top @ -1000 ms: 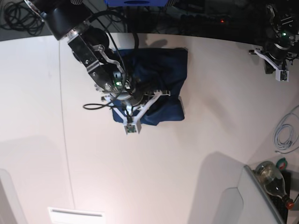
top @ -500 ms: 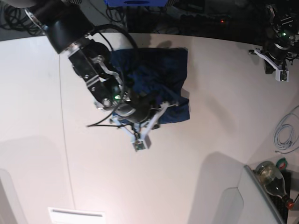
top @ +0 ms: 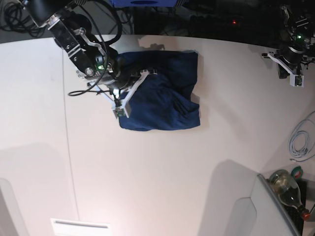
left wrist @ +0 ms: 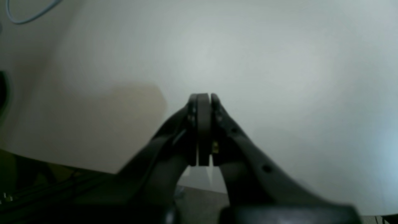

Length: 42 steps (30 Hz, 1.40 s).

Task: Layout the t-shirt on the table in an organized manner, then fold the t-shirt properly
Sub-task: 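Smooth the bundle's collar edge with the right gripper and withdraw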

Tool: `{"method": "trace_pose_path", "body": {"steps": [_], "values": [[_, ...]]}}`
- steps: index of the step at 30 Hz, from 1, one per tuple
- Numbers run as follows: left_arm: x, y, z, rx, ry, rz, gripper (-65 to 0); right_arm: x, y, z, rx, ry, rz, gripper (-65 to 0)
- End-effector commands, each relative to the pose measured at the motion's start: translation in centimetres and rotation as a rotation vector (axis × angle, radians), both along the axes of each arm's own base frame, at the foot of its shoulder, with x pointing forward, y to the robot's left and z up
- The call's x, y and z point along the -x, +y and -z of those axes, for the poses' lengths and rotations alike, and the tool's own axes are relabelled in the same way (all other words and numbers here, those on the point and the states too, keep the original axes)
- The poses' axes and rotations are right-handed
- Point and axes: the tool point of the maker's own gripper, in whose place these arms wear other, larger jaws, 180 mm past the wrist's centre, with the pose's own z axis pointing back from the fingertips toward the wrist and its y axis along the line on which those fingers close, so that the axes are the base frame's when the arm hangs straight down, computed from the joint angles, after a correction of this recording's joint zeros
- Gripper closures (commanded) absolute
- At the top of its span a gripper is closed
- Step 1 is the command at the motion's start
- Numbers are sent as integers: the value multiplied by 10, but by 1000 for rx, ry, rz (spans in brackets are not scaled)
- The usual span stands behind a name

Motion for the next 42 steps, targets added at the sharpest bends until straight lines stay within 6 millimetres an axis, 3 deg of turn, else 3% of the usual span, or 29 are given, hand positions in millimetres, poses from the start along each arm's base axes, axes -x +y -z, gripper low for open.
{"method": "trace_pose_path", "body": {"steps": [1,9,13,17,21,26,28,30,33,42], "values": [[-8,8,-13,-27,-37,6,0,-4,23,-15,-53,-39,-32,0],[-9,7,-15,-30,-42,9,0,42,100,-28,-92,-51,-319,0],[-8,8,-13,-27,-39,6,0,43,103,-30,-84,-36,-347,0],[-10,7,-15,-30,-43,9,0,32,103,-52,-111,-92,-343,0],[-10,7,-15,-31,-44,10,0,15,86,-41,-85,-69,-269,0],[-8,8,-14,-31,-38,7,0,40,100,-48,-113,-69,-333,-17],[-6,10,-14,-34,-36,3,0,53,106,-51,-117,-48,-376,-96],[-4,12,-14,-36,-33,1,0,67,109,-49,-104,-6,-415,-233],[-4,14,-15,-40,-31,0,0,70,110,-47,-98,1,-426,-384],[-4,19,-18,-52,-27,5,0,63,106,-29,-71,-8,-400,-396]]}}
